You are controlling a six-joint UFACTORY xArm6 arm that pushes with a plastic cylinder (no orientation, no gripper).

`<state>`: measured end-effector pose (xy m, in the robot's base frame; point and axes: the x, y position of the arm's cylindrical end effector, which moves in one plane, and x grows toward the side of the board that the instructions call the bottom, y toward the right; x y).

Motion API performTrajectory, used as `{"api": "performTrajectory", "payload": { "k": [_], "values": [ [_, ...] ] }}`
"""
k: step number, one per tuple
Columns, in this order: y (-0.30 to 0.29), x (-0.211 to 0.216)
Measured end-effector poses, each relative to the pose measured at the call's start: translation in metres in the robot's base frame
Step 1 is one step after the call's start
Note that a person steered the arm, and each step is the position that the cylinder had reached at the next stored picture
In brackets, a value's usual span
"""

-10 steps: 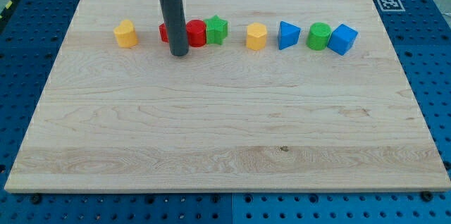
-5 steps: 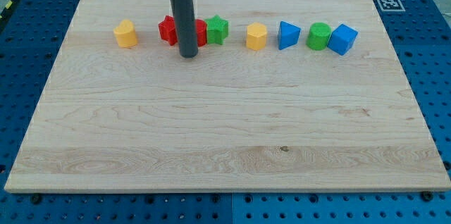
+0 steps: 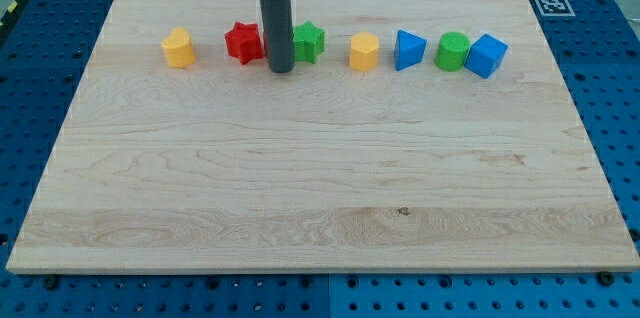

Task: Adjust the red blocks heart in a horizontal line

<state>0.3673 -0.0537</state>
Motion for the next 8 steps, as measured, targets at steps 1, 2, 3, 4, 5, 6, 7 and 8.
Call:
{"api": "performTrajectory", "payload": {
  "k": [1,2,3,4,5,6,7,8],
  "values": [
    [0.000,0.000],
    [-0.013,0.027],
    [-0.054,0.031],
    [-0.104,0.031],
    [-0.123,0.031],
    [-0.125,0.023],
    [-0.126,0.017],
    [-0.126,0.014]
  ]
}}
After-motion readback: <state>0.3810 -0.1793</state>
